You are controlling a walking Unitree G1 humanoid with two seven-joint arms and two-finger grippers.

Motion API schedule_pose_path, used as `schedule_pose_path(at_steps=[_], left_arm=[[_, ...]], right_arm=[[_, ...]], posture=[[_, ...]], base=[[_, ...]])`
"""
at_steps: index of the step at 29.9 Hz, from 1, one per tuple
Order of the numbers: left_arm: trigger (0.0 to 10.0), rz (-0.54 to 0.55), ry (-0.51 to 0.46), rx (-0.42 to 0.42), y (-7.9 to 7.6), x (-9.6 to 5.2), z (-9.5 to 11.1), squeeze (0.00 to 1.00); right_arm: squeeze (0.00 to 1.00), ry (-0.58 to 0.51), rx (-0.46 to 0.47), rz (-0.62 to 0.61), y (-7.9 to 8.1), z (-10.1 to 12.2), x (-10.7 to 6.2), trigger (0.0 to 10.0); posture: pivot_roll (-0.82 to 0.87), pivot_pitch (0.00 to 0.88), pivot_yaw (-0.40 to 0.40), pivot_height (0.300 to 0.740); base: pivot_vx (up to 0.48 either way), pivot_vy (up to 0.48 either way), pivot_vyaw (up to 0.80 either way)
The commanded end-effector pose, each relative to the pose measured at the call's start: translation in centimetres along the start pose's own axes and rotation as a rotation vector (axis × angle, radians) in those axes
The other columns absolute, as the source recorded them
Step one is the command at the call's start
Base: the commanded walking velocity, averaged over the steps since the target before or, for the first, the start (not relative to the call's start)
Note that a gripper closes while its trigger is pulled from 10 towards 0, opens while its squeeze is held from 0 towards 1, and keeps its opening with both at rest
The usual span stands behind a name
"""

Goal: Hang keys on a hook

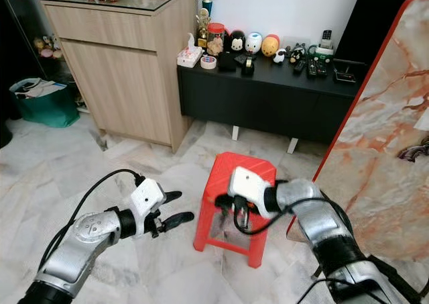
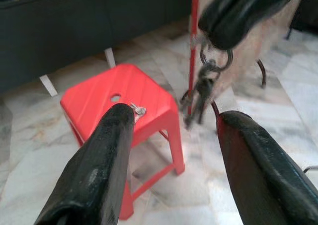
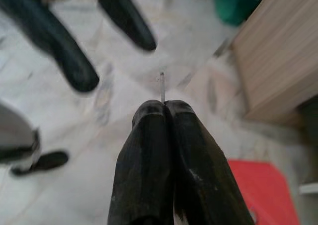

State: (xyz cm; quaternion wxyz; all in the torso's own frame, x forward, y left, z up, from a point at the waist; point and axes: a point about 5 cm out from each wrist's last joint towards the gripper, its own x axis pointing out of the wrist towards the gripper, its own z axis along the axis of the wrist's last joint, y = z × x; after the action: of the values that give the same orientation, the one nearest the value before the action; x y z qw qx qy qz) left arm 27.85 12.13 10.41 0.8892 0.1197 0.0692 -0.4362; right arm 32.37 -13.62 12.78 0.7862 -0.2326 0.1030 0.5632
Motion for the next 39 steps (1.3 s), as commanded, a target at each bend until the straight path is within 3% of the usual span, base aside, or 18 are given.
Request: schedule_pose_path(at_steps=[1,4,5,8,26,39], left_arm=[[10.0,0.049,-0.010,-0.022,0.7,0.0,-0.2,0.00],[10.0,0.143,-0.033,-0.050,1.4,0.0,-0.5,0.00],[10.0,0.227,-0.044,-0.075,2.1,-0.2,-0.9,0.00],[10.0,0.268,-0.057,-0.099,2.2,-0.3,-1.2,0.00],[10.0,0.216,-0.078,-0.114,1.1,1.3,-1.3,0.00],[10.0,0.278,-0.062,-0.079,1.7,0.9,-1.9,0.00]], right_arm=[[0.00,-0.045,-0.009,-0.050,-1.0,1.3,-0.3,10.0],[0.00,-0.059,-0.013,-0.111,-1.6,2.0,0.0,10.0],[0.00,-0.077,-0.002,-0.151,-2.0,2.6,0.4,10.0],[0.00,-0.097,0.009,-0.180,-2.1,3.2,0.8,10.0],[0.00,-0.192,-0.033,-0.149,-1.3,7.6,2.2,10.0],[0.00,-0.226,-0.025,-0.157,0.1,10.1,4.5,10.0]], posture=[[0.05,0.000,-0.079,0.740],[0.05,0.000,-0.082,0.740],[0.05,0.000,-0.085,0.740],[0.05,0.000,-0.087,0.740],[0.05,0.000,-0.089,0.740],[0.05,0.000,-0.089,0.740]], base=[[0.000,0.000,0.00],[0.000,0.000,0.00],[0.000,0.000,0.00],[0.000,0.000,0.00],[0.000,0.000,0.00],[0.000,0.000,0.00]])
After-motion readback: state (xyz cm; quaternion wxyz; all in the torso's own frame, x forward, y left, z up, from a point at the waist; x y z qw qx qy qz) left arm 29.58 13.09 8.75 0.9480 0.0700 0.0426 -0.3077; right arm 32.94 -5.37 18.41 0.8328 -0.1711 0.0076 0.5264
